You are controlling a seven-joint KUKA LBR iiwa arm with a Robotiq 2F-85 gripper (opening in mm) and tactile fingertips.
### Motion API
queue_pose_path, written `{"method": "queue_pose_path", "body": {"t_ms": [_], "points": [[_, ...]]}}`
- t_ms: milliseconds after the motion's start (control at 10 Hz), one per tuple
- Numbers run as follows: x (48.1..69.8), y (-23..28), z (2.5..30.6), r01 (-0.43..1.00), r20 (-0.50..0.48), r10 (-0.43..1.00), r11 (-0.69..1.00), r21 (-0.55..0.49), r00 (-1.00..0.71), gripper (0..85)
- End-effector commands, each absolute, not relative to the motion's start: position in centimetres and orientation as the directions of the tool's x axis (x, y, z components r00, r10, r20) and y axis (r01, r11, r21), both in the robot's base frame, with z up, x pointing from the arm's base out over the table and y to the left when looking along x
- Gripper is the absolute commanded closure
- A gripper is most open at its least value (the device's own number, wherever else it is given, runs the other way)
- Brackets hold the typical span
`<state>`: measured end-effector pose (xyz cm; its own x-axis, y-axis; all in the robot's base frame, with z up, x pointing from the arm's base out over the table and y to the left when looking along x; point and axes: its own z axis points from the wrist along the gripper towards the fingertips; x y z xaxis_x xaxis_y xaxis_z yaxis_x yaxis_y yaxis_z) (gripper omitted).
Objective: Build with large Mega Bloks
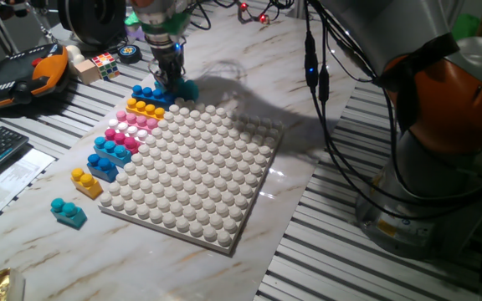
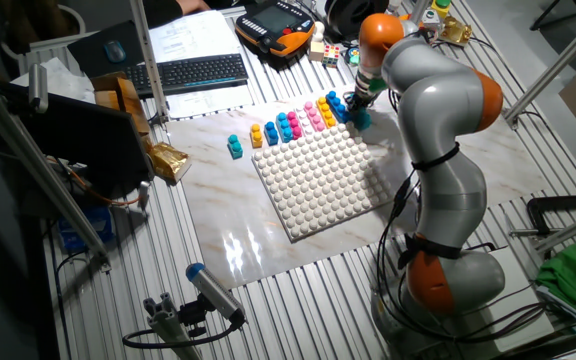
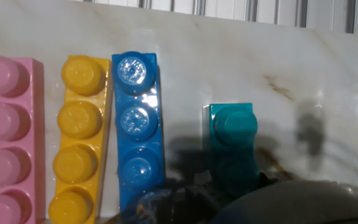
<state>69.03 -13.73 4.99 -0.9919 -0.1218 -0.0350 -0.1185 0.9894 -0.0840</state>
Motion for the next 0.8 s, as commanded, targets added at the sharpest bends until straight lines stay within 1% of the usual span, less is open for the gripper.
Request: {"method": "queue_pose_path", "body": {"t_ms": [0, 200, 300, 400, 500, 700], "points": [[69.0, -13.7, 5.4, -0.123, -0.030, -0.126, 0.989, -0.082, -0.992, 61.7], [68.4, -13.8, 7.4, -0.155, 0.003, -0.155, 0.986, -0.055, -0.988, 74.3], [67.8, -13.7, 8.8, -0.165, 0.010, -0.165, 0.985, -0.046, -0.986, 82.0], [67.1, -13.7, 10.2, -0.168, 0.025, -0.167, 0.985, -0.042, -0.986, 84.0], [66.3, -13.3, 11.7, -0.152, 0.048, -0.150, 0.988, -0.035, -0.988, 84.0], [64.9, -12.1, 13.9, -0.110, 0.072, -0.108, 0.993, -0.032, -0.992, 84.0]]}}
